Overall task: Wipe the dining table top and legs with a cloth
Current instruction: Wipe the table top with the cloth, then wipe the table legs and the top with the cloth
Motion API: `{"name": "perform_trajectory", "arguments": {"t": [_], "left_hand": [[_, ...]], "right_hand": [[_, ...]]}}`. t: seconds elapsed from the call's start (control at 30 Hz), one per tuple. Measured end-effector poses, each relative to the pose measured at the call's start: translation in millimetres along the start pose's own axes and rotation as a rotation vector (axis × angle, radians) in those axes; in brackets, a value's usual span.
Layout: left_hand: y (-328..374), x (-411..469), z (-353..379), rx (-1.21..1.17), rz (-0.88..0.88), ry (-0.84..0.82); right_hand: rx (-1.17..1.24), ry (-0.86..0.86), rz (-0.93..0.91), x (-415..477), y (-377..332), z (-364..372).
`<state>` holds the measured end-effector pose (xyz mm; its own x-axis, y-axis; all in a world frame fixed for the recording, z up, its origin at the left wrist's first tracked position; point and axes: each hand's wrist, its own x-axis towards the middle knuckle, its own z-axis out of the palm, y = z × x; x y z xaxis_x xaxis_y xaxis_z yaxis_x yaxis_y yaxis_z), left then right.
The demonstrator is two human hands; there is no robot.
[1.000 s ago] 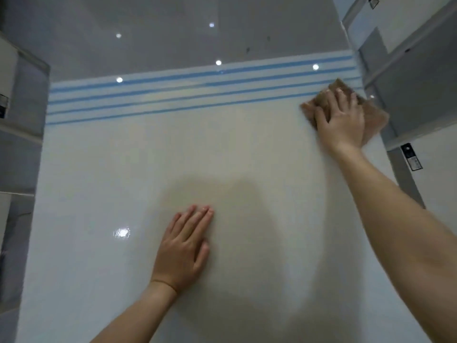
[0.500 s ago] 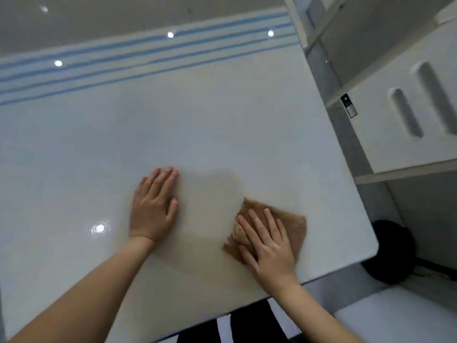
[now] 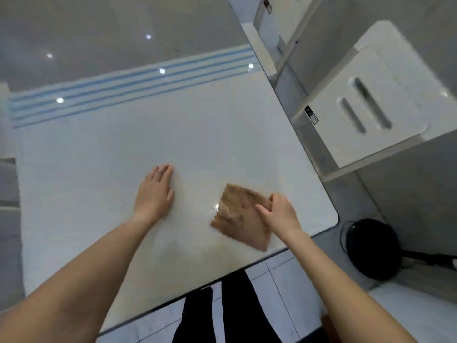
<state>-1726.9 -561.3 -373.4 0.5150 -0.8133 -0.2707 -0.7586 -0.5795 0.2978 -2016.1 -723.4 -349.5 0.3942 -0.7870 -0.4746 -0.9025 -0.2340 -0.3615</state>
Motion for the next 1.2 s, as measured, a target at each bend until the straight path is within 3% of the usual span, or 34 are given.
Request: {"name": "perform_trajectory", "arguments": {"t": [0.07,0.2,0.33,0.53,0.67,0.87,1.2], "left_hand": [[6.4,-11.0,-6.3,-0.055,-0.039,-0.060],[21.0,-52.1,-24.4,-0.137,-0.061,-0.135],[33.8,-111.2,-53.0,-0.417,-0.072,0.040],[11.0,-239.8,-45.4,-0.631,-0.163,0.160],[-30.9,-308.9,2.3,-0.722,-0.338,0.101],[-65.9,-388.9,45.7,-0.605,-0.503,-0.039],[-1.1,-439.1,82.3,-0.649,-0.551,0.037]], "right_hand": [[0.144,-0.012,0.058,-11.4,-3.2,-5.8],[0.348,0.064,-0.024,-42.5,-10.7,-18.2],[0.453,0.160,-0.152,-90.6,-23.5,-36.9],[0.777,0.219,-0.094,-189.2,-16.4,-28.0],[0.736,0.298,-0.075,-237.6,11.7,1.2],[0.653,0.237,-0.096,-276.7,33.4,44.0],[0.581,0.150,-0.211,-300.7,102.5,36.6]]}}
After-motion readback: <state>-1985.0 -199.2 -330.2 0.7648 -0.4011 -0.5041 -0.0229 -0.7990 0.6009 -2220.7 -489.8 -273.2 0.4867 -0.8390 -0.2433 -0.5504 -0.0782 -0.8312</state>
